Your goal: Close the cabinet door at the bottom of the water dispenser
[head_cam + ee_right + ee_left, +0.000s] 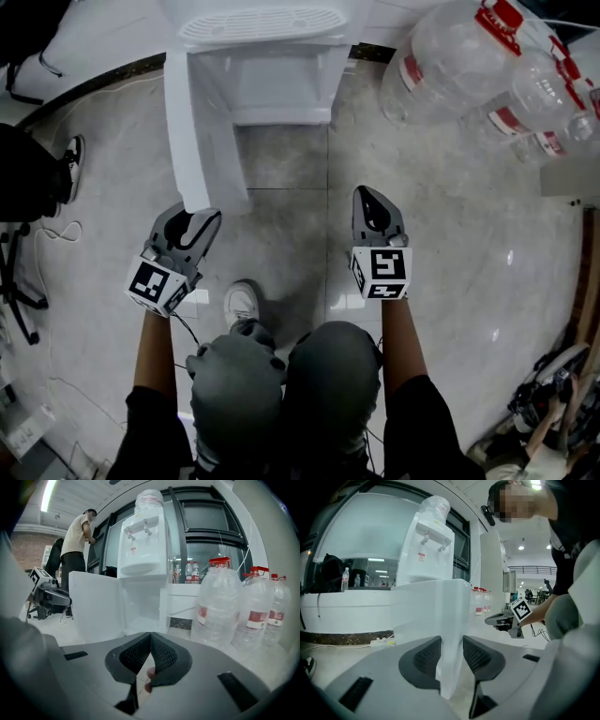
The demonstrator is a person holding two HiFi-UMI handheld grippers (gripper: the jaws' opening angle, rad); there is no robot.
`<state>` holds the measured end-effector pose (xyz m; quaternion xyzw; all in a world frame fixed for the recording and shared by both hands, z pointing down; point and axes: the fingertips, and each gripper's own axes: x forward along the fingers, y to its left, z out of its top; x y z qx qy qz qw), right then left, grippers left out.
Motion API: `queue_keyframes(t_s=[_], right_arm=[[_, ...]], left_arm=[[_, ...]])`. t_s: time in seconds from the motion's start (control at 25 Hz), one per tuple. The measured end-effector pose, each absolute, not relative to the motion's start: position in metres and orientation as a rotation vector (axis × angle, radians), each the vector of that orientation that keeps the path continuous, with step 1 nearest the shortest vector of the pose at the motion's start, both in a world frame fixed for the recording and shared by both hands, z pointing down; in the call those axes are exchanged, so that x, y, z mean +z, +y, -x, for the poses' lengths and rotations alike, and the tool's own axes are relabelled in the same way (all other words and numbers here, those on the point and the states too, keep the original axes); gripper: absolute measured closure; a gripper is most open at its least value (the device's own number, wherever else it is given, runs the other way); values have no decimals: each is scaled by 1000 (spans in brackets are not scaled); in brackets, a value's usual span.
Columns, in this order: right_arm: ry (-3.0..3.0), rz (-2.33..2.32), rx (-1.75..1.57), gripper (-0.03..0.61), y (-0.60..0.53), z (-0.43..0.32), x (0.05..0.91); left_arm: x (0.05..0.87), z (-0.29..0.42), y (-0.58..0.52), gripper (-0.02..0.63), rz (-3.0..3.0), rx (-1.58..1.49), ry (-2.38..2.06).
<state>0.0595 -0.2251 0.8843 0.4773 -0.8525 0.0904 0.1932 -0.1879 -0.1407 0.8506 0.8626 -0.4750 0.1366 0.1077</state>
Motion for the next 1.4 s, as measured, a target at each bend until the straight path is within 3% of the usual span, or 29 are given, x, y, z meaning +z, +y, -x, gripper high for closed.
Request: queue_keyframes(t_s=[0.8,1.4], right_arm=[[-2249,-1512,261,566,-238,-136,898],[-2150,-1619,298,566,-243,-168,921]], left_arm=[[853,49,-253,466,-2826,299,-1038],[866,23,-367,451,-2828,319,-1059]])
